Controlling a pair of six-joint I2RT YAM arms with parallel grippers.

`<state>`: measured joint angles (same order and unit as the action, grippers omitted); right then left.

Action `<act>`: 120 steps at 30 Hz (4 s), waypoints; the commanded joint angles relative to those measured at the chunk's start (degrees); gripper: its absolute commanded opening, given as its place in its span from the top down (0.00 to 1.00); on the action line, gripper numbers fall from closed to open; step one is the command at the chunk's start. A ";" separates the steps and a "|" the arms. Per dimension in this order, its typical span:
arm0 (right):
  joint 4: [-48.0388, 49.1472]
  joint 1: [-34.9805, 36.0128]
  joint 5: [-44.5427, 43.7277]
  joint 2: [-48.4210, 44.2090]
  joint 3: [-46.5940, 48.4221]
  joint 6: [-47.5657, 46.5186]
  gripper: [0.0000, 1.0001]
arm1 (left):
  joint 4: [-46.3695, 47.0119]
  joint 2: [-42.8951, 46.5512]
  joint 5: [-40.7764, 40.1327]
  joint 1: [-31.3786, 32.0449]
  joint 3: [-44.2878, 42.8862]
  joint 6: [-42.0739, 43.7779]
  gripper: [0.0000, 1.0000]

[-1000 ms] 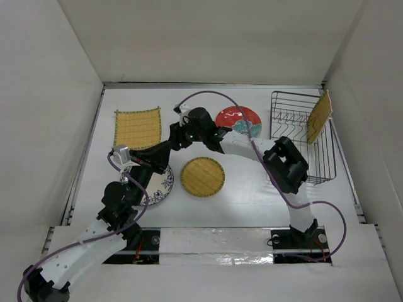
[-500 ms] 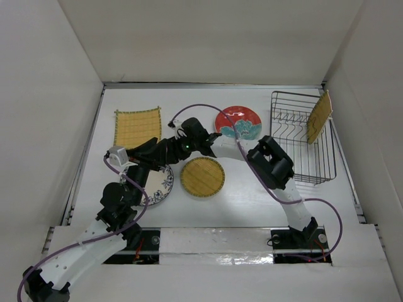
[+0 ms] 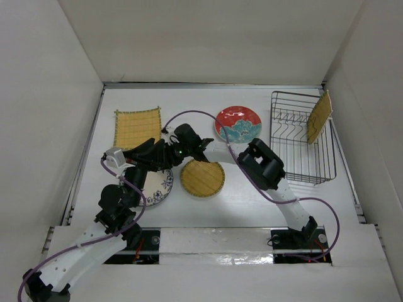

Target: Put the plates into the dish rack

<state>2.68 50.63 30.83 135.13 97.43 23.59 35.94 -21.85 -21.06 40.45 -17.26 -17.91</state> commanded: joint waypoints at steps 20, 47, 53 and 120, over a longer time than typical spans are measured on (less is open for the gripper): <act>16.91 2.19 0.99 -12.16 -12.95 9.71 1.00 | -0.26 3.91 -4.69 0.25 1.00 -0.81 0.58; 18.17 -28.99 -9.11 -50.37 -28.87 15.96 1.00 | -0.70 5.06 -3.02 0.25 0.91 -1.16 0.55; 0.95 -46.72 -18.34 -61.82 -25.80 4.99 1.00 | -0.26 2.78 -1.97 0.25 0.47 -1.25 0.53; -1.01 -44.04 -79.08 -50.76 -14.37 -65.52 1.00 | 2.38 2.86 2.16 0.25 1.61 -2.74 0.53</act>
<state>-9.39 6.87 -44.42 88.31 81.25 -39.27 34.54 -20.25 -19.62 40.45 -15.44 -20.47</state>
